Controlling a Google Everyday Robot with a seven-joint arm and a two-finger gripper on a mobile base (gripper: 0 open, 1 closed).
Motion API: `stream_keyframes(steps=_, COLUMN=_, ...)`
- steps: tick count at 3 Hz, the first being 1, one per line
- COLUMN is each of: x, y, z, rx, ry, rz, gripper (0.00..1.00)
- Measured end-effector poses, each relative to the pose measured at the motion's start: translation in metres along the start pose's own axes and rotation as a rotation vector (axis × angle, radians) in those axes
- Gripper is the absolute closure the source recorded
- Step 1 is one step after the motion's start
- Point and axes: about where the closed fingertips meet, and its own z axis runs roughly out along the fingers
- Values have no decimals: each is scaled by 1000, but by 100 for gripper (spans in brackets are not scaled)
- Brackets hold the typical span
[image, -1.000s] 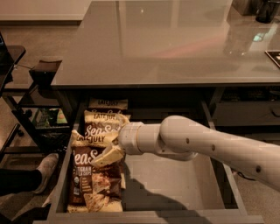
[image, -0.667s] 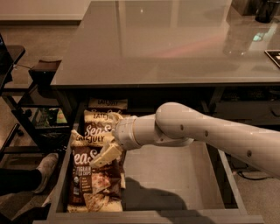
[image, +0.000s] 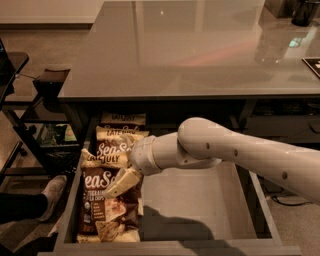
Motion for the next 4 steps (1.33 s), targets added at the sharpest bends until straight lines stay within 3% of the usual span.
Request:
stream_keyframes(steps=1, x=8, y=5, z=-6, rx=59, ry=87, rz=-20, gripper=0)
stream_keyframes(steps=2, x=25, y=12, z=-15, rx=115, ry=230, rz=-47, gripper=0)
stream_keyframes(steps=3, x=42, y=17, z=-22, rx=136, ry=311, rz=-46, gripper=0)
stream_keyframes(steps=4, x=42, y=17, z=-23, rx=136, ry=314, rz=-42, gripper=0)
